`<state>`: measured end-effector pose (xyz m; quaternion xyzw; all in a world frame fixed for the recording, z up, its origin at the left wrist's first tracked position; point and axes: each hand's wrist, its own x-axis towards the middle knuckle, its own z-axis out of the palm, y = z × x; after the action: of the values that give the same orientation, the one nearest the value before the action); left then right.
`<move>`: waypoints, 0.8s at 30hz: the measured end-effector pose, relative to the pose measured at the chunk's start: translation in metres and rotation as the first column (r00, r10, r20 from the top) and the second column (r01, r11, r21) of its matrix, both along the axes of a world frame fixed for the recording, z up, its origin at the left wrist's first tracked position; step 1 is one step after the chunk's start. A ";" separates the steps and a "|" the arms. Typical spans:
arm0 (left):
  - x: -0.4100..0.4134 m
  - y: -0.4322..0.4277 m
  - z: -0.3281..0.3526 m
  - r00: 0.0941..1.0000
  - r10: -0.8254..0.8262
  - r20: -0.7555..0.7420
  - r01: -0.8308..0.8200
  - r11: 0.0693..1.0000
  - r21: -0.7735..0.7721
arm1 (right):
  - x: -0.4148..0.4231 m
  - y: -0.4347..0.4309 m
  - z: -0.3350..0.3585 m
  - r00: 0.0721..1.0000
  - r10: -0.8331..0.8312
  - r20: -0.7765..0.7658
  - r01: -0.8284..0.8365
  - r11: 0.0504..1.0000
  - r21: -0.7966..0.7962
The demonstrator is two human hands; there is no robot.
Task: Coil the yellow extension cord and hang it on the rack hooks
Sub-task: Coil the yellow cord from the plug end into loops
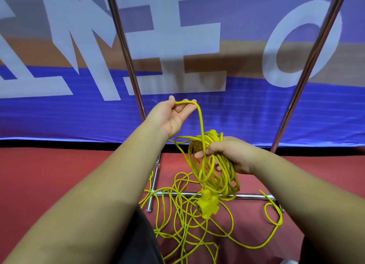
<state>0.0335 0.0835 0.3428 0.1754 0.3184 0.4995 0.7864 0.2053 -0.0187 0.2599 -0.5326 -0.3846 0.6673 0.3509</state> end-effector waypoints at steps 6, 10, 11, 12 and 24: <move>-0.022 0.017 -0.012 0.968 -0.037 -0.248 0.031 0.999 -0.029 | -0.014 0.002 -0.003 0.991 -0.130 -0.041 0.133 0.989 0.061; -0.033 0.007 -0.020 0.540 -0.336 -0.772 0.448 0.891 -0.075 | -0.018 0.005 0.008 0.928 -0.283 -0.242 0.305 0.951 0.054; -0.034 0.003 -0.025 0.370 -0.366 -0.854 0.530 0.838 -0.129 | -0.017 0.006 0.012 0.911 -0.297 -0.286 0.325 0.944 0.054; -0.035 -0.001 -0.032 0.206 -0.380 -0.902 0.591 0.783 -0.195 | -0.015 0.008 0.015 0.893 -0.308 -0.328 0.342 0.938 0.051; -0.019 -0.012 -0.106 -0.150 -0.408 -0.901 0.833 0.439 -0.337 | 0.005 0.010 0.041 0.751 -0.392 -0.531 0.469 0.883 0.012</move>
<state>0.0140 0.0710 0.2367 0.6998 0.4703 -0.1196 0.5243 0.2106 -0.0086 0.3007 -0.3823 -0.1906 0.6558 0.6224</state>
